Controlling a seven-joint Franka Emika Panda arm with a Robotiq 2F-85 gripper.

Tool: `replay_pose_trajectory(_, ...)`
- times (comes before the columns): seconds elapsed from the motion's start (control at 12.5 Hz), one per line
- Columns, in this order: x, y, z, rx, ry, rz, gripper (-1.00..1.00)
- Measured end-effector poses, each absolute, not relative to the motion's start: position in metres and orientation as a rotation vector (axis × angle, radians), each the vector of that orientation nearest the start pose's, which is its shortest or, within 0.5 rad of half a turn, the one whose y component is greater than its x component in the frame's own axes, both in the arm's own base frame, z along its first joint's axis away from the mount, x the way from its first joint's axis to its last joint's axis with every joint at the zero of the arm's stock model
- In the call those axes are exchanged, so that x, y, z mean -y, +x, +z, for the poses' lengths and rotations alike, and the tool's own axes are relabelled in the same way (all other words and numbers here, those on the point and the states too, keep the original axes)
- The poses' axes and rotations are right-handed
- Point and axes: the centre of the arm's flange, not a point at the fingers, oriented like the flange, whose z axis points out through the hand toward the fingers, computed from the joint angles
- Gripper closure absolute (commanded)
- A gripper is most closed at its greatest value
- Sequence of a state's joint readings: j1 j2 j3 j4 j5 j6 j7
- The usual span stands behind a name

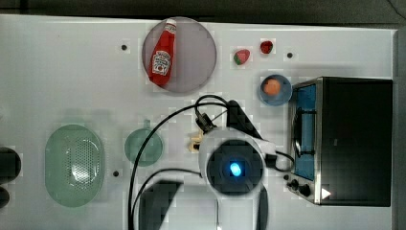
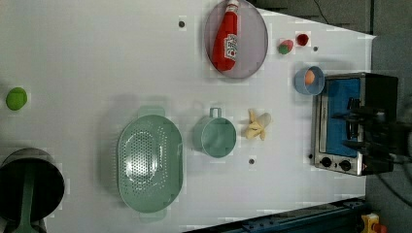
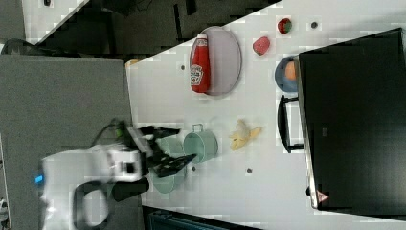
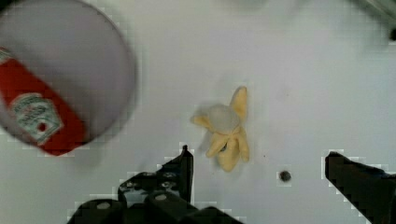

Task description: Pick banana from table and place on oven.

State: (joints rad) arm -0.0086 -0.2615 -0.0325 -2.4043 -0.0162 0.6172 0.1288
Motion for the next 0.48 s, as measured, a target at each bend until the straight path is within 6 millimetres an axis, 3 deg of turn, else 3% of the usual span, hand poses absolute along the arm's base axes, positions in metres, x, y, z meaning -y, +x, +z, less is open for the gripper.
replay_pose_trajectory(0.16, 0.016, 0.462, 0.350, -1.417, -2.815, -0.019, -1.00)
replay_pose_trajectory(0.24, 0.014, 0.455, 0.319, -1.427, -2.820, 0.044, -1.00)
replay_pose_trajectory(0.32, 0.012, 0.450, 0.295, -1.434, -2.834, 0.116, -1.00)
replay_pose_trajectory(0.48, 0.006, 0.461, 0.261, -1.426, -2.841, 0.140, -1.00)
